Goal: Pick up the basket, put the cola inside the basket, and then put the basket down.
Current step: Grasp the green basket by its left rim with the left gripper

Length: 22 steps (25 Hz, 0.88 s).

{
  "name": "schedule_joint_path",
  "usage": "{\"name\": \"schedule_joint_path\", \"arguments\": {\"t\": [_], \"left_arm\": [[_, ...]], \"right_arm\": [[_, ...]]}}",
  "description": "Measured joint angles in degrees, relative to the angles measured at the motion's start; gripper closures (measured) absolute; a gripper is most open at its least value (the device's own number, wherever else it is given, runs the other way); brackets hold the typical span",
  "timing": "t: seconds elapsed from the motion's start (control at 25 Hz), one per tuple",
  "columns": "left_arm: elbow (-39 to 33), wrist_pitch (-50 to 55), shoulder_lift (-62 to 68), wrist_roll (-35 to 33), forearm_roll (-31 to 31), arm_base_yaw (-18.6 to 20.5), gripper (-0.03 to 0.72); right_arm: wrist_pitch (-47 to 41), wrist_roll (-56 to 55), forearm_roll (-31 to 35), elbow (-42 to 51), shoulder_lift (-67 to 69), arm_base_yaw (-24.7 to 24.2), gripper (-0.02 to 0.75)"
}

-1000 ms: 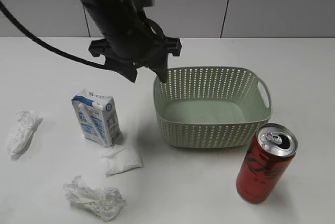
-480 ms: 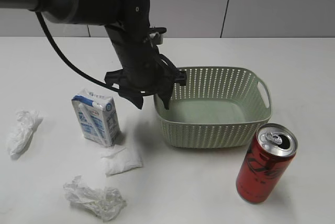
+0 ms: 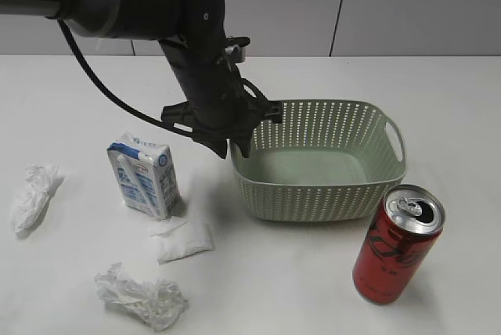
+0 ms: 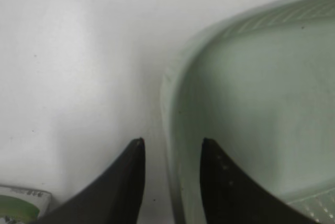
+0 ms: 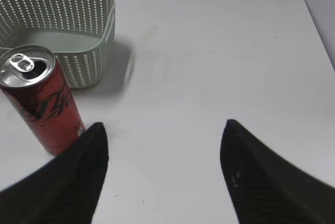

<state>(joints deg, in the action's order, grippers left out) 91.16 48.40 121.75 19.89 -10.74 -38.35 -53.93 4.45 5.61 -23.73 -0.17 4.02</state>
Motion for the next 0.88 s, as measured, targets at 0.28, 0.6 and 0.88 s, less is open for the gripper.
{"name": "schedule_joint_path", "arguments": {"t": [0.28, 0.6, 0.88], "left_arm": [[0.02, -0.79, 0.8, 0.05, 0.0, 0.0, 0.422], [1.0, 0.88, 2.47, 0.22, -0.04, 0.0, 0.444], [7.66, 5.35, 2.52, 0.38, -0.05, 0.0, 0.65]], "right_arm": [[0.0, 0.0, 0.0, 0.0, 0.0, 0.0, 0.228], [0.0, 0.0, 0.05, 0.0, 0.0, 0.0, 0.228], [0.0, 0.0, 0.05, 0.0, 0.0, 0.0, 0.228]]}}
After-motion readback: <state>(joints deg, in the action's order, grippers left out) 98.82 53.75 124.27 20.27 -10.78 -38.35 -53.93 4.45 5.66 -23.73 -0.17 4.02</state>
